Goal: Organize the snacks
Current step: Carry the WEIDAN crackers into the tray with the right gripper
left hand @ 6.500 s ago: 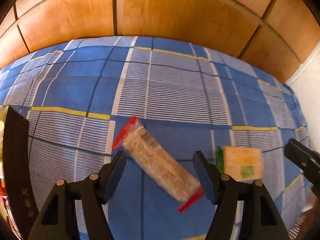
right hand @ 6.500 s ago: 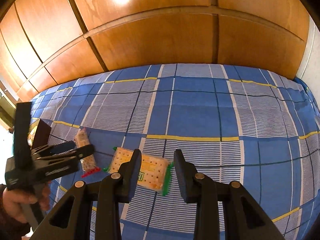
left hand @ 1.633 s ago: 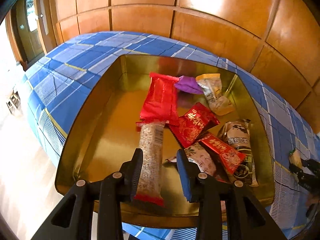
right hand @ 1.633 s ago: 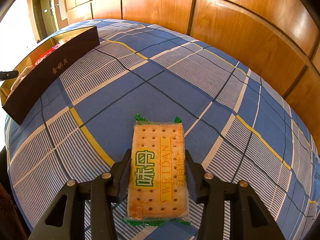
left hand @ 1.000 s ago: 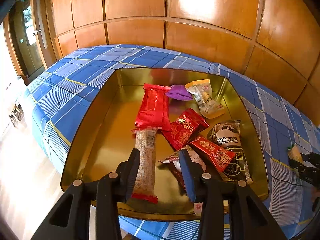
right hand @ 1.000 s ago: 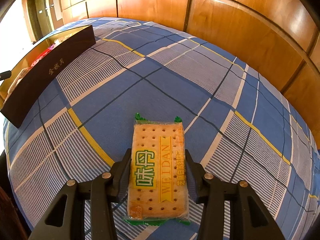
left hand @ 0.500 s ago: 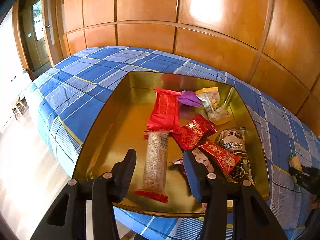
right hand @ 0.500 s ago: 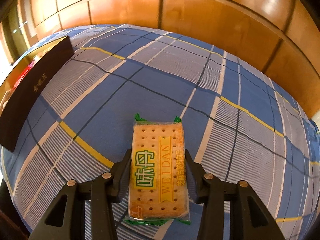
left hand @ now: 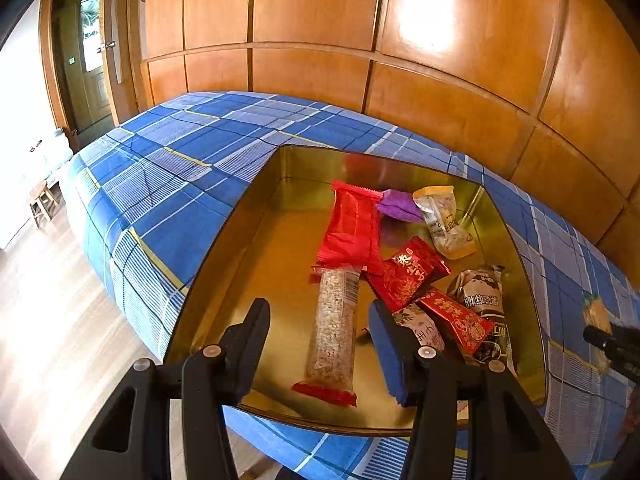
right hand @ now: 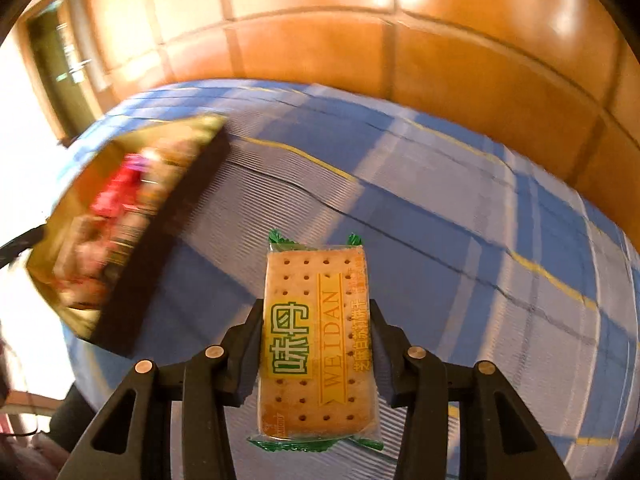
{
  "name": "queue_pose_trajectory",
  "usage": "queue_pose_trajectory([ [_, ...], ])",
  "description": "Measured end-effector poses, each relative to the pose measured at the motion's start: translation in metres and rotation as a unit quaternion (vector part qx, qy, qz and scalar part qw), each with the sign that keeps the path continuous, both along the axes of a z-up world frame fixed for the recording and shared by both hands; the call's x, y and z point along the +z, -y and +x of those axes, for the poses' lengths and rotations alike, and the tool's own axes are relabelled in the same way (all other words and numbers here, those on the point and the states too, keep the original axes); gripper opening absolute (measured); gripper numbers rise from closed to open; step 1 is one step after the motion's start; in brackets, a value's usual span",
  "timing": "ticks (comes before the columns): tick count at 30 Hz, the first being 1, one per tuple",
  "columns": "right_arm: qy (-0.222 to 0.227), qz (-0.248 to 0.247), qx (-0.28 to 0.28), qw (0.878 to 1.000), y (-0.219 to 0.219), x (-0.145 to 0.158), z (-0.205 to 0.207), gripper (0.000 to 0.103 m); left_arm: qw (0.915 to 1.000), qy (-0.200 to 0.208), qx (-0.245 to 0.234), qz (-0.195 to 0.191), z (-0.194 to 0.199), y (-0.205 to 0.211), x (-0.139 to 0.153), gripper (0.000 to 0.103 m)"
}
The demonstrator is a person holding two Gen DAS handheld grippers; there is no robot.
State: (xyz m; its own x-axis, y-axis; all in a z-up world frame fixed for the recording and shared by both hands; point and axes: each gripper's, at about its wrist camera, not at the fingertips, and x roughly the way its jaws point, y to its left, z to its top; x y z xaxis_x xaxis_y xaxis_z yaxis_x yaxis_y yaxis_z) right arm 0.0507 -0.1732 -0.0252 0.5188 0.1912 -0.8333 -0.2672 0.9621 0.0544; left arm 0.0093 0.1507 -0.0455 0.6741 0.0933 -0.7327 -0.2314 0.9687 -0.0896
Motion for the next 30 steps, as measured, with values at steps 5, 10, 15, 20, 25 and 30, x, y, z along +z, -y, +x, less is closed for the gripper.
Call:
queue_pose_trajectory([
  [5,0.026,0.018,0.082,0.996,-0.071,0.027,0.004,0.047,1.0000,0.004,0.006,0.000,-0.002,-0.005,0.002,0.052],
  [10,0.032,0.026,0.137,0.990,-0.125,0.037,0.009,0.047,0.9999,0.007,0.013,0.002,-0.006,-0.012,0.003,0.052],
  [15,0.033,0.034,0.163,0.986,-0.161,0.040,0.013,0.047,0.9998,0.009,0.016,0.004,-0.007,-0.016,0.002,0.052],
  [20,0.010,0.024,0.168,0.985,-0.192,0.017,0.031,0.047,0.9999,0.006,0.013,0.002,-0.007,-0.016,0.000,0.052],
  [25,-0.042,0.005,0.165,0.985,-0.208,-0.021,0.045,0.048,0.9999,-0.001,0.011,0.001,-0.005,-0.015,-0.005,0.052],
  [30,-0.040,0.025,0.175,0.983,-0.205,-0.020,0.044,0.051,0.9999,-0.006,0.012,-0.002,-0.004,-0.015,-0.009,0.052],
])
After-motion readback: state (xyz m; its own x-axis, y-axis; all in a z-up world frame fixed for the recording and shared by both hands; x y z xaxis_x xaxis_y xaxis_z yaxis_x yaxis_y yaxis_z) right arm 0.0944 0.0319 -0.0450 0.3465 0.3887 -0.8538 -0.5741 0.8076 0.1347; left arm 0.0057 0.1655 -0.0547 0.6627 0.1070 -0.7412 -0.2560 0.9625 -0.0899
